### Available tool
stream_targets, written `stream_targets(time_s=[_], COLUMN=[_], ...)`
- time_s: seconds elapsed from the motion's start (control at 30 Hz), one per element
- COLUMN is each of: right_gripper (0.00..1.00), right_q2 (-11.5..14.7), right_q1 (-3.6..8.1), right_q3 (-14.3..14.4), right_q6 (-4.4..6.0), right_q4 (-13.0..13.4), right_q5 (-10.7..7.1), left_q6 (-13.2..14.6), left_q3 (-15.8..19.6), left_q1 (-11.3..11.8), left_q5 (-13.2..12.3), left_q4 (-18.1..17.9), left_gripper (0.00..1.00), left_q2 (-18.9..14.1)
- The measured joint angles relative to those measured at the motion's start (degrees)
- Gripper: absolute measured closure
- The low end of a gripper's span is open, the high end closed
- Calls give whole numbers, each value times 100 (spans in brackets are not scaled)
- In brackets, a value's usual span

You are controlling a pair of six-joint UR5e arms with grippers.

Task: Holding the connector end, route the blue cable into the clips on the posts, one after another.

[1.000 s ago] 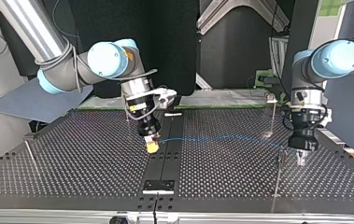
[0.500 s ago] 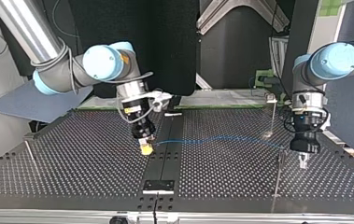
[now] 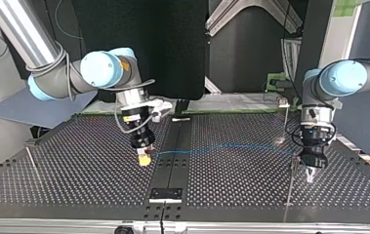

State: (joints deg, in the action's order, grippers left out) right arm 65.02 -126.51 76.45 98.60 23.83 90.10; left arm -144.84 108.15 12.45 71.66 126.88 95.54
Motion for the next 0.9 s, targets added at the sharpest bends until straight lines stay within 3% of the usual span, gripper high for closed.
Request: stream_targets(time_s=[0.23,0.4,0.63,0.8,0.9], right_gripper=[100,100,100,100,100], right_q2=[-14,-25,-27,-28,-27], right_q1=[111,282,367,383,382], right_q3=[-21,-86,-97,-98,-97], right_q6=[62,206,238,240,240], right_q4=[56,140,149,149,145], right_q5=[19,46,34,-5,-26], left_q6=[6,-2,49,149,226], left_q3=[-153,-194,-198,-199,-199], left_q1=[-11,-12,-20,-23,-24], left_q5=[42,44,59,120,143], left_q4=[8,16,37,47,67], left_gripper=[99,99,99,81,83], left_q2=[202,212,214,213,177])
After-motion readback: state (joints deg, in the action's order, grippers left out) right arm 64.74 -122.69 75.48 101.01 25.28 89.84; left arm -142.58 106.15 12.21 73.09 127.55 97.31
